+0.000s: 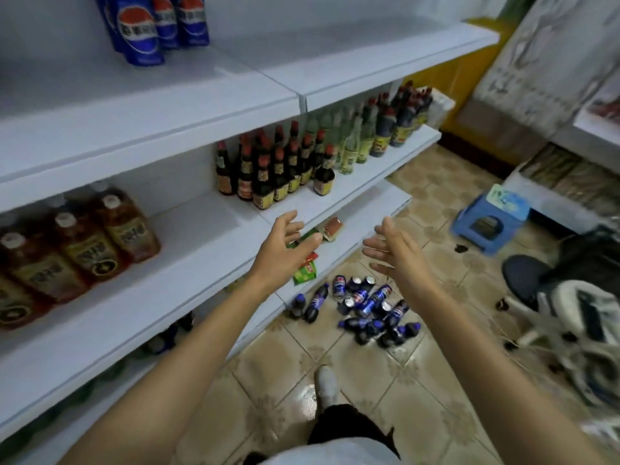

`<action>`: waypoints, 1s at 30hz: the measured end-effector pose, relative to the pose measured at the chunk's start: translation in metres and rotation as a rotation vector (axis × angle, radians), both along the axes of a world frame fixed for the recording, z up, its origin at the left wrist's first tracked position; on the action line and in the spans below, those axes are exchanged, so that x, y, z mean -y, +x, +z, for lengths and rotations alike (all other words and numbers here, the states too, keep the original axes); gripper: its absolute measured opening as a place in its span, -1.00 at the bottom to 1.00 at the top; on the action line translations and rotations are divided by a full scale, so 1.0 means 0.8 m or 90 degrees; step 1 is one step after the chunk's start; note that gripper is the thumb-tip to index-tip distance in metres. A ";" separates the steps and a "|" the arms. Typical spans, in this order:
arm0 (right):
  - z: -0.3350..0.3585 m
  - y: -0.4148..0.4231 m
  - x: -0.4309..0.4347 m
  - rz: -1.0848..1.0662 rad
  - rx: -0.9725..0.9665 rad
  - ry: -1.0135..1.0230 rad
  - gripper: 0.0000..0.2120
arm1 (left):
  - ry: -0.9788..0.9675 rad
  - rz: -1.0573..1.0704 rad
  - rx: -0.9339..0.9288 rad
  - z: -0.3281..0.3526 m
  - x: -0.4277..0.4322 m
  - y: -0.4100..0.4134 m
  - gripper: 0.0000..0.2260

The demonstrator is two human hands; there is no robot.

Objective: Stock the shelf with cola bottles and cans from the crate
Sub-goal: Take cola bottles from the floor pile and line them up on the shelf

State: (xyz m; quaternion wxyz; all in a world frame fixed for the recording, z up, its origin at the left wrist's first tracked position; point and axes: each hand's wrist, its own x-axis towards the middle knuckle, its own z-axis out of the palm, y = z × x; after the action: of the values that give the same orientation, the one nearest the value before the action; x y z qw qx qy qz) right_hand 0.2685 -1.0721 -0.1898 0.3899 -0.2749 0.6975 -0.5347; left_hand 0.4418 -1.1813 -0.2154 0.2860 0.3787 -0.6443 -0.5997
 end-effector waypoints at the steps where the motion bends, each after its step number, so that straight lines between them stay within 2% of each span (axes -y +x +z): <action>1: -0.008 -0.013 -0.008 -0.010 0.007 0.007 -0.22 | 0.013 -0.015 0.013 -0.008 -0.004 -0.015 -0.44; 6: -0.048 -0.097 -0.049 -0.112 0.045 0.037 -0.38 | 0.055 -0.078 0.073 -0.053 -0.014 -0.109 -0.49; 12: -0.118 -0.240 -0.110 -0.218 0.122 0.136 -0.41 | 0.136 -0.149 0.149 -0.112 -0.034 -0.274 -0.48; 17: -0.198 -0.353 -0.139 -0.229 0.155 0.226 -0.71 | 0.218 -0.127 0.237 -0.200 -0.036 -0.380 -0.55; 21: -0.279 -0.405 -0.130 -0.174 0.170 0.312 -0.54 | 0.269 -0.107 0.293 -0.280 -0.031 -0.416 -0.69; 23: -0.325 -0.418 -0.118 -0.139 0.184 0.341 -0.57 | 0.294 -0.103 0.316 -0.325 -0.029 -0.422 -0.63; 27: -0.434 -0.429 -0.091 -0.084 0.207 0.401 -0.60 | 0.351 -0.140 0.394 -0.428 -0.029 -0.428 -0.27; 28: -0.464 -0.431 -0.083 -0.089 0.206 0.407 -0.61 | 0.351 -0.150 0.413 -0.458 -0.029 -0.428 -0.24; 30: -0.524 -0.433 -0.070 -0.107 0.205 0.410 -0.60 | 0.358 -0.174 0.445 -0.527 -0.032 -0.429 -0.34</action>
State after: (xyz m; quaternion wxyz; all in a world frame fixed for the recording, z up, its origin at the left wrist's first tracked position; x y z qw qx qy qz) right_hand -0.0783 -1.0163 -0.6090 0.5157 0.0078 0.7801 -0.3542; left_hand 0.0983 -1.1555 -0.6367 -0.1436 0.5326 -0.5587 -0.6194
